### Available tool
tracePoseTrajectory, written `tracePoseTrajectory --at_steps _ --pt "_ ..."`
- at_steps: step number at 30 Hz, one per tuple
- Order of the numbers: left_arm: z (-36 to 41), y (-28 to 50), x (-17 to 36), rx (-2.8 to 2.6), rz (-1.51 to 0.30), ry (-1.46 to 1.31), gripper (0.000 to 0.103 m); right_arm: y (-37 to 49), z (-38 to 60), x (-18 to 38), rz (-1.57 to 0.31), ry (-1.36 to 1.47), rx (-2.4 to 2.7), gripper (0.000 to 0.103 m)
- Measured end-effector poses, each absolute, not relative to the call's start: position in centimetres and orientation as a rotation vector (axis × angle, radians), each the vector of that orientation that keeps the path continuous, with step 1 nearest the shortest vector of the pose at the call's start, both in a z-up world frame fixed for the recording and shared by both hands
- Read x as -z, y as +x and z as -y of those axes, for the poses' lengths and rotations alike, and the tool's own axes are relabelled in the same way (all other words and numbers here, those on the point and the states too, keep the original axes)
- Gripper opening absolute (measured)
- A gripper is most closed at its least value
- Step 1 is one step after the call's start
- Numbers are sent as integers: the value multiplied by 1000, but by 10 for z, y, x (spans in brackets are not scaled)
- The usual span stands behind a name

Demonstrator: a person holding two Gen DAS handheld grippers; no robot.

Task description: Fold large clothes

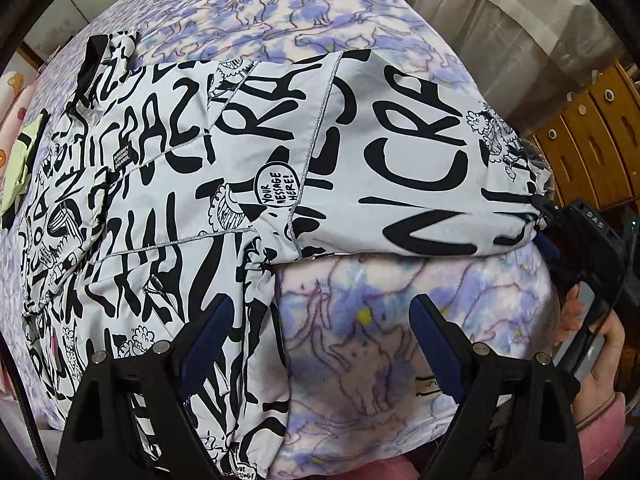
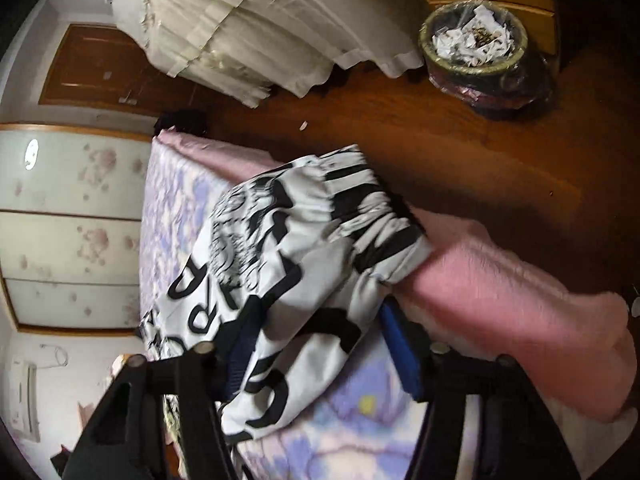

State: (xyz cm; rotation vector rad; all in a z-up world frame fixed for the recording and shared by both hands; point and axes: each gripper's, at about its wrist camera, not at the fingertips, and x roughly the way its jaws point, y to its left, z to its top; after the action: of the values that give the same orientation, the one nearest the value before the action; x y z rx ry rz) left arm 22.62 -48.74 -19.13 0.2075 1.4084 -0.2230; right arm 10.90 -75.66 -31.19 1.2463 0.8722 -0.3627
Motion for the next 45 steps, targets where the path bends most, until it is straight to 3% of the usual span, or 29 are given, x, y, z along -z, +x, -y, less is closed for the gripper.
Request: tracePoseTrajectory --at_steps 4,8,12,23,36,45 --pt "482 225 194 219 -1424 181 88 119 763 319 -902 1233 407 35" --pt "472 224 192 214 -1417 165 88 125 761 318 -899 1212 416 15" --pt "455 226 186 206 -1404 118 88 125 754 302 -877 1174 450 7" --pt "359 235 154 152 -1286 9 88 125 707 200 -675 1032 479 6" --pt "139 246 115 70 -1194 -103 88 190 536 55 -478 801 261 6" --pt "15 246 105 -22 -1133 -125 88 262 380 43 -506 732 4 6"
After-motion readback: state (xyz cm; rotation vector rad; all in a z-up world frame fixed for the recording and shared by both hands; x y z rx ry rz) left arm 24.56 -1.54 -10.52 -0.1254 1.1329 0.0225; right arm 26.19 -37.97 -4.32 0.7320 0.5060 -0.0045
